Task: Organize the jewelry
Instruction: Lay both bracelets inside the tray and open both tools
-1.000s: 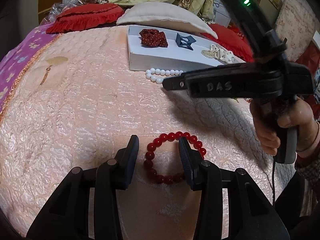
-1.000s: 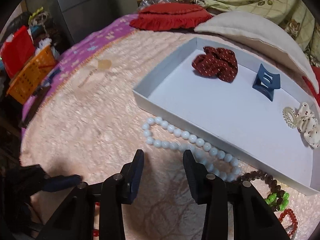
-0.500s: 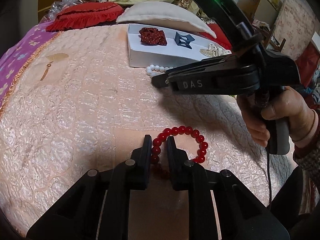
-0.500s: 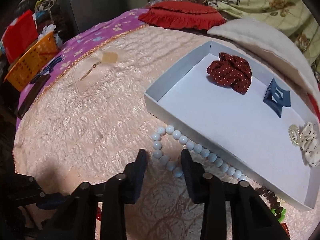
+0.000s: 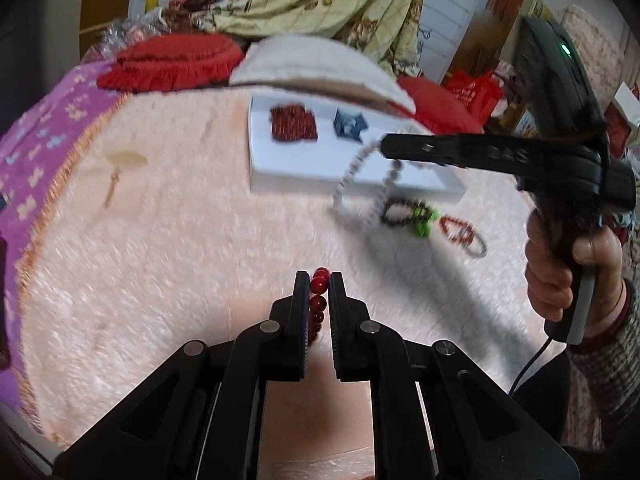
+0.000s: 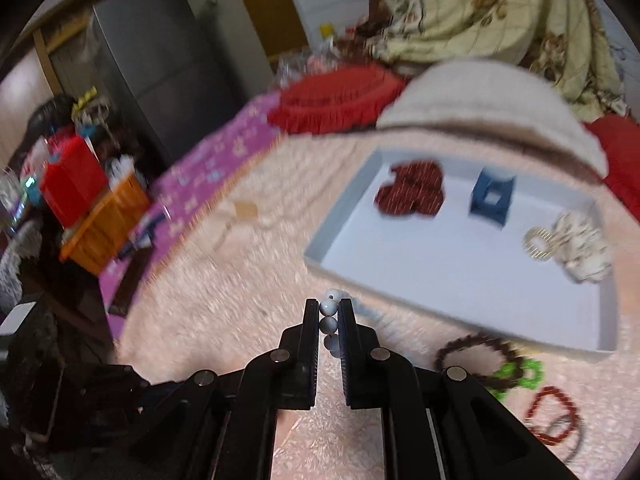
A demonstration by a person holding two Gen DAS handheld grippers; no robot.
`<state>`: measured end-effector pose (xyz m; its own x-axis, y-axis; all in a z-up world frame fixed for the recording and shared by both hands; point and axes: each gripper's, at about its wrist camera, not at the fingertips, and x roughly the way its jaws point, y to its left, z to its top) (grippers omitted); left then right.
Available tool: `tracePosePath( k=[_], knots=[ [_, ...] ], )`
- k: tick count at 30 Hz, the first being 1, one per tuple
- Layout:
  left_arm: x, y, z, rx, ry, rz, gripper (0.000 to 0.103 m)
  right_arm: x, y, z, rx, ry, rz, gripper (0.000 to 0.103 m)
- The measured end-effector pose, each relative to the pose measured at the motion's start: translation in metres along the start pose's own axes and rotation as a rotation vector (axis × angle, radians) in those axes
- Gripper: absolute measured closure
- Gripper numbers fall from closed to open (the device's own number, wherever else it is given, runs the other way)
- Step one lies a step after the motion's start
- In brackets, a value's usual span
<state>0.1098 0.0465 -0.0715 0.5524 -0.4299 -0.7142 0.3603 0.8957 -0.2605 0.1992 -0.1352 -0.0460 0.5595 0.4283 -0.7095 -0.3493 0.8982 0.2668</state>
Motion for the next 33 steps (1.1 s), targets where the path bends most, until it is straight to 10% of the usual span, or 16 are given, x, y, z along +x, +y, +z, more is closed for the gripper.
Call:
tracePosePath(
  k=[12, 21, 33],
  knots=[
    [-0.007, -0.015, 0.088, 0.048, -0.039, 0.047, 0.095, -0.052, -0.027, 0.033, 0.022, -0.115, -0.091, 0.094],
    [0.075, -0.003, 0.146, 0.002, 0.046, 0.068, 0.095, -0.005, -0.074, 0.054, 0.094, -0.064, -0.196, 0.094],
    [0.167, 0.034, 0.151, -0.041, 0.169, 0.196, 0.095, 0.072, -0.087, 0.047, 0.138, 0.043, -0.117, 0.094]
  ],
)
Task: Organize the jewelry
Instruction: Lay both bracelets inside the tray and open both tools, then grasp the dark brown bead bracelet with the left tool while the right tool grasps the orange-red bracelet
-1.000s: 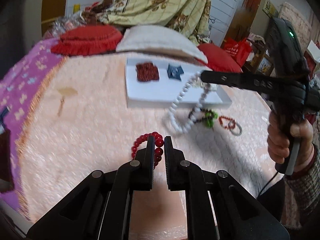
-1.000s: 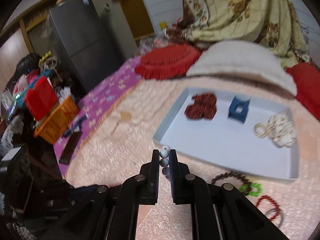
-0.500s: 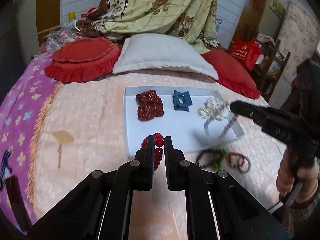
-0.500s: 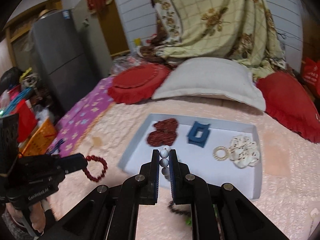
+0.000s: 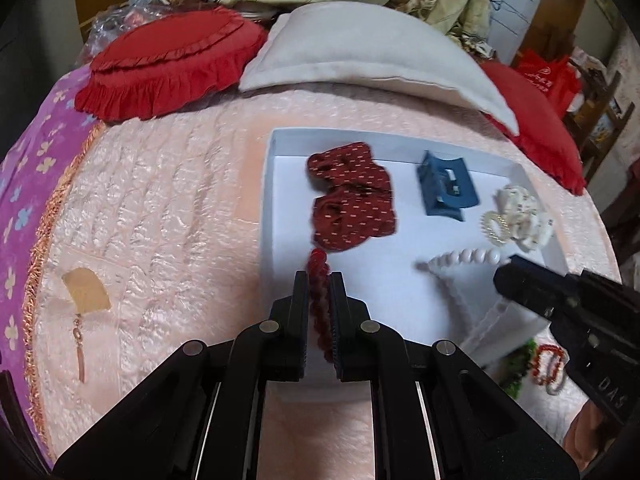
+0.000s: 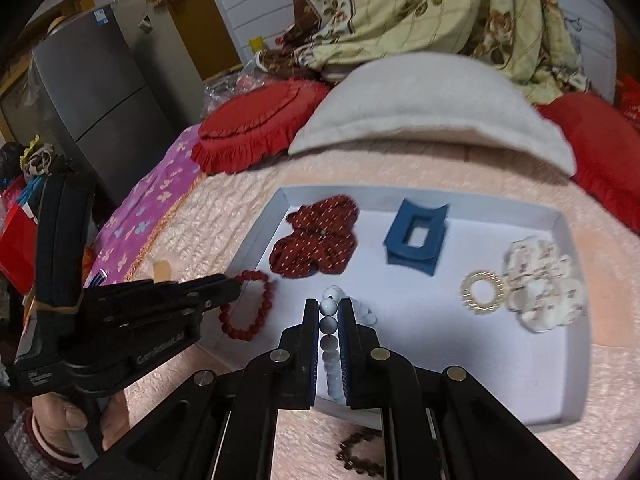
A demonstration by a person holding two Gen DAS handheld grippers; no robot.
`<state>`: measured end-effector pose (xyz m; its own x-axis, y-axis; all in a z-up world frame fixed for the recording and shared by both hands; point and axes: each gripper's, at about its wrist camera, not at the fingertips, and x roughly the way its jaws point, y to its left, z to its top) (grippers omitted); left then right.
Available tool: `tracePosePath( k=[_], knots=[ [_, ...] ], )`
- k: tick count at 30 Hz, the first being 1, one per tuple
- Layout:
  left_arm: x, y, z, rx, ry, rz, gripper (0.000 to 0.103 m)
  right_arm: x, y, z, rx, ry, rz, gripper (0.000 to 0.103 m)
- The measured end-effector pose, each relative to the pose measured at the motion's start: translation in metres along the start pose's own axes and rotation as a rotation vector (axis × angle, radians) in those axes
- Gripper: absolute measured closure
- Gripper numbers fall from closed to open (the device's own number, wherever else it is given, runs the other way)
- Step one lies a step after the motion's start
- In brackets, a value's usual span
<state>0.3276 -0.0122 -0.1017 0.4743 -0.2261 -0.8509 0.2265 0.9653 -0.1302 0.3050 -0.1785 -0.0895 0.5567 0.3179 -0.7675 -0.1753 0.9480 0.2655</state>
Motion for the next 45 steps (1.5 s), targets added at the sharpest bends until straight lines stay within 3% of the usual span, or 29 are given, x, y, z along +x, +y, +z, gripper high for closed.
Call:
tracePosePath(
  k=[5, 7, 9, 13, 21, 22, 25, 31, 36, 41, 43, 45],
  knots=[
    [0.007, 0.006, -0.001, -0.019, 0.009, -0.03, 0.093, 0.026, -0.004, -0.005, 0.035, 0.045, 0.033, 0.094],
    [0.005, 0.007, -0.003, -0.029, 0.015, -0.059, 0.088, 0.034, -0.003, -0.006, 0.038, 0.058, 0.048, 0.094],
    [0.002, 0.007, -0.004, -0.039, 0.01, -0.082, 0.074, 0.039, -0.002, -0.007, 0.045, 0.074, 0.07, 0.094],
    [-0.019, 0.006, -0.01, -0.028, -0.029, -0.087, 0.07, 0.041, -0.001, -0.005, 0.066, 0.076, 0.091, 0.094],
    [-0.068, -0.008, -0.034, 0.024, -0.099, -0.054, 0.069, -0.027, -0.02, -0.012, 0.103, -0.032, 0.08, 0.091],
    [-0.074, -0.014, -0.04, 0.038, -0.101, -0.056, 0.069, -0.039, -0.025, -0.017, 0.103, -0.043, 0.075, 0.089],
    [-0.078, -0.029, -0.054, 0.068, -0.09, -0.083, 0.069, -0.072, -0.045, -0.042, 0.114, -0.08, 0.028, 0.064],
    [-0.05, -0.075, -0.079, 0.136, -0.009, -0.126, 0.069, -0.103, -0.089, -0.104, 0.118, -0.052, -0.114, 0.063],
    [-0.019, -0.113, -0.085, 0.182, 0.032, -0.14, 0.069, -0.109, -0.116, -0.136, 0.137, -0.032, -0.158, 0.063],
    [0.014, -0.133, -0.08, 0.193, 0.067, -0.103, 0.069, -0.102, -0.131, -0.144, 0.157, -0.027, -0.158, 0.063],
    [0.019, -0.137, -0.08, 0.213, 0.046, -0.071, 0.069, -0.098, -0.133, -0.145, 0.158, -0.026, -0.156, 0.063],
    [0.021, -0.142, -0.082, 0.233, 0.051, -0.046, 0.078, -0.095, -0.133, -0.146, 0.152, -0.024, -0.155, 0.063]
  ],
)
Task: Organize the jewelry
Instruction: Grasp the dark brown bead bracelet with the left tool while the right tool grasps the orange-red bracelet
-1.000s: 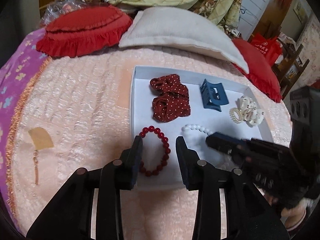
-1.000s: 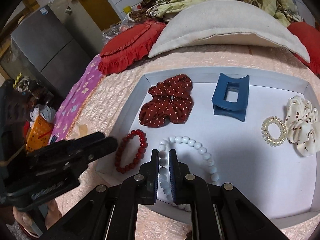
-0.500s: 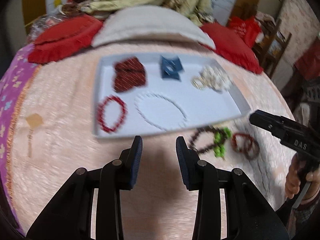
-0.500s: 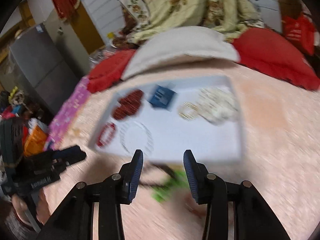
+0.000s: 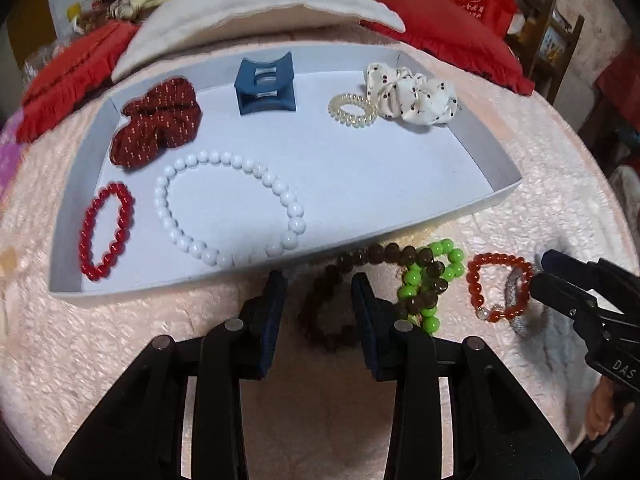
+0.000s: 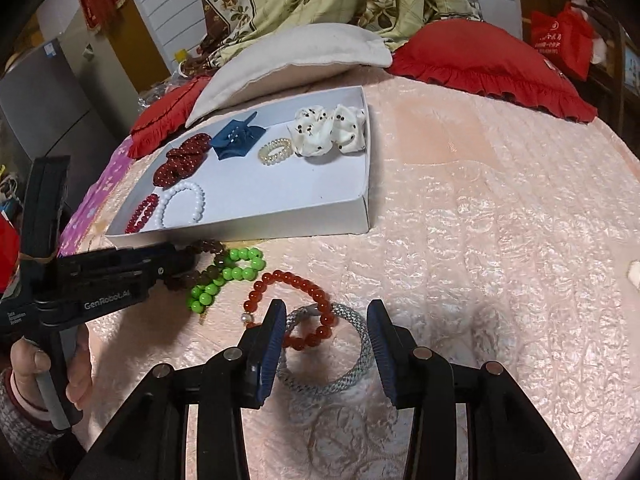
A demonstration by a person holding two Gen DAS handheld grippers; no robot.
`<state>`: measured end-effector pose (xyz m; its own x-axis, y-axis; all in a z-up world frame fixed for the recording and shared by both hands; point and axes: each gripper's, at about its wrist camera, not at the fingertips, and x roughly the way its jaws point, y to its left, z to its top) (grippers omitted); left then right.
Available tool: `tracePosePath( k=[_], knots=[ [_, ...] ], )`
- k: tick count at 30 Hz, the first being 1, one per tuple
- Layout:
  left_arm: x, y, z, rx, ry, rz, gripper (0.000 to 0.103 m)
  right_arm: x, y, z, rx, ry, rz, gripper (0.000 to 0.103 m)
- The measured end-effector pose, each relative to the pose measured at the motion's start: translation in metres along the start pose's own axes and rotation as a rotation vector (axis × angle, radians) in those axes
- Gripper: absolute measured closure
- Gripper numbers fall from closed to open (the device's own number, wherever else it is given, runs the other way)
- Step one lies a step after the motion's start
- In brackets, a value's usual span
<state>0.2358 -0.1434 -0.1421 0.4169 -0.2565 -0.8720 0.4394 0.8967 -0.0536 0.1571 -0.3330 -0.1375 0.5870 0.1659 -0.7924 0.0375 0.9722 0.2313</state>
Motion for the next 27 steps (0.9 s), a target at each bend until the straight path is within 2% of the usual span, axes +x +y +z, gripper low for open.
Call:
tracePosePath(
  k=[2, 11, 16, 20, 22, 25, 27],
  knots=[
    [-0.001, -0.001, -0.003, 0.018, 0.011, 0.027, 0.09, 0.003, 0.0, -0.001, -0.007, 0.002, 0.0, 0.063],
    [-0.034, 0.049, -0.053, -0.061, 0.037, 0.015, 0.092, 0.01, 0.016, 0.009, -0.11, 0.015, -0.019, 0.063],
    [-0.04, 0.065, -0.065, -0.098, 0.001, -0.012, 0.092, 0.027, 0.023, 0.018, -0.143, 0.069, -0.022, 0.063],
    [-0.04, 0.061, -0.065, -0.079, -0.012, 0.005, 0.092, 0.033, 0.03, 0.021, -0.181, 0.082, -0.049, 0.063],
    [-0.038, 0.057, -0.063, -0.062, -0.019, 0.008, 0.09, 0.034, 0.033, 0.021, -0.202, 0.085, -0.064, 0.063],
    [-0.035, 0.056, -0.057, -0.059, -0.027, -0.009, 0.082, 0.037, 0.038, 0.02, -0.244, 0.086, -0.093, 0.063],
    [-0.033, 0.055, -0.054, -0.058, -0.033, -0.011, 0.077, 0.038, 0.041, 0.02, -0.267, 0.085, -0.104, 0.07]
  ],
)
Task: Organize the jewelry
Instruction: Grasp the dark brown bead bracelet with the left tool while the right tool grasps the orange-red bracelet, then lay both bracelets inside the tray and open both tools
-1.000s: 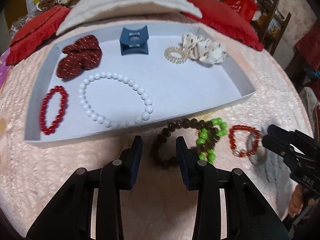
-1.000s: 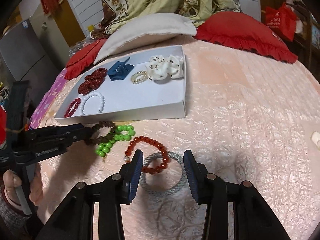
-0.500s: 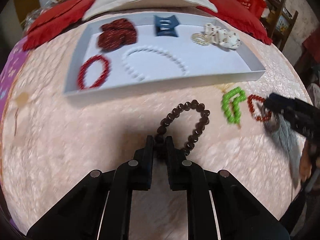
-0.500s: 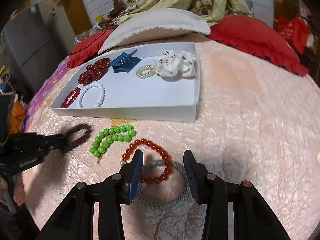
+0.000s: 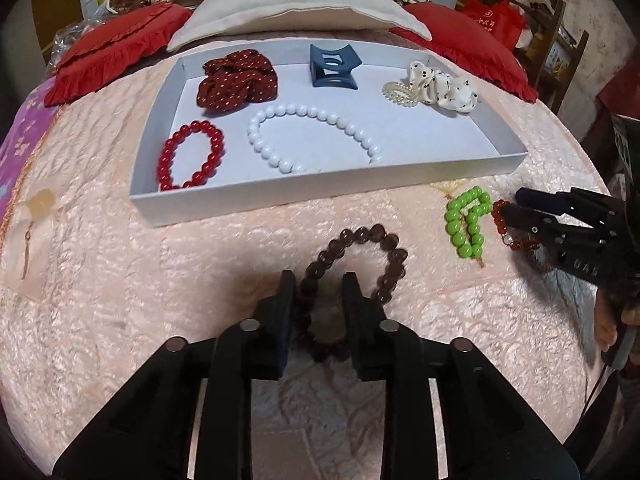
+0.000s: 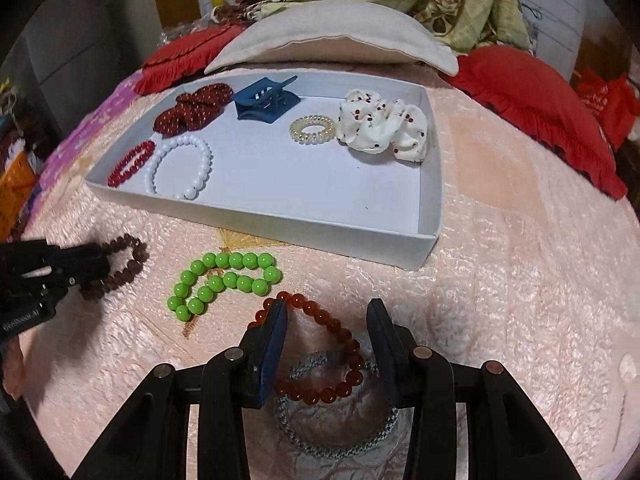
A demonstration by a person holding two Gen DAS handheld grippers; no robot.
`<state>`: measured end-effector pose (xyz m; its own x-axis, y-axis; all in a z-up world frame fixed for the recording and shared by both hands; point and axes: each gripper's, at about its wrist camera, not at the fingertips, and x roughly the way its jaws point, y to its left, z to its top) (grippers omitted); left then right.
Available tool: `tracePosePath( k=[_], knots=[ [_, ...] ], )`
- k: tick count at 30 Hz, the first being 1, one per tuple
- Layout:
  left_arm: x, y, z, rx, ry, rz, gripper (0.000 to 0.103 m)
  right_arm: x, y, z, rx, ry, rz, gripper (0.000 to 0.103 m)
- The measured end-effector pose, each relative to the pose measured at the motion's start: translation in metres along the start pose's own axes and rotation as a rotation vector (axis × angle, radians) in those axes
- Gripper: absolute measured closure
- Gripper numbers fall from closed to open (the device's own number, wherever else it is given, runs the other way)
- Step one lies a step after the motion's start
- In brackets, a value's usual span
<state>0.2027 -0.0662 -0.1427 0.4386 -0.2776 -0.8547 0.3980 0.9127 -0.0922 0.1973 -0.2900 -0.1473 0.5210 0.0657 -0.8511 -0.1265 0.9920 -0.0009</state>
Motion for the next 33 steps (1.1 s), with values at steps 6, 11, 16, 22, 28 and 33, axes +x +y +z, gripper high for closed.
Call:
tracePosePath(
  k=[6, 11, 16, 22, 28, 33],
  knots=[
    [0.001, -0.012, -0.002, 0.045, -0.016, 0.016, 0.091, 0.0, 0.007, 0.001, -0.006, -0.011, 0.006, 0.096],
    [-0.012, -0.01, -0.001, 0.02, -0.007, -0.025, 0.096, -0.009, 0.005, 0.0, 0.057, -0.041, 0.034, 0.096],
    [-0.051, -0.009, -0.001, 0.0, -0.069, -0.048, 0.096, -0.043, 0.007, 0.002, 0.082, -0.105, 0.067, 0.096],
    [-0.095, -0.017, 0.005, 0.017, -0.138, -0.072, 0.096, -0.081, 0.014, 0.007, 0.085, -0.174, 0.081, 0.096],
    [-0.119, -0.024, 0.028, 0.037, -0.163, -0.108, 0.096, -0.107, 0.011, 0.022, 0.098, -0.224, 0.083, 0.096],
    [-0.114, -0.034, 0.064, 0.052, -0.166, -0.108, 0.096, -0.107, 0.0, 0.04, 0.125, -0.236, 0.087, 0.096]
  ],
)
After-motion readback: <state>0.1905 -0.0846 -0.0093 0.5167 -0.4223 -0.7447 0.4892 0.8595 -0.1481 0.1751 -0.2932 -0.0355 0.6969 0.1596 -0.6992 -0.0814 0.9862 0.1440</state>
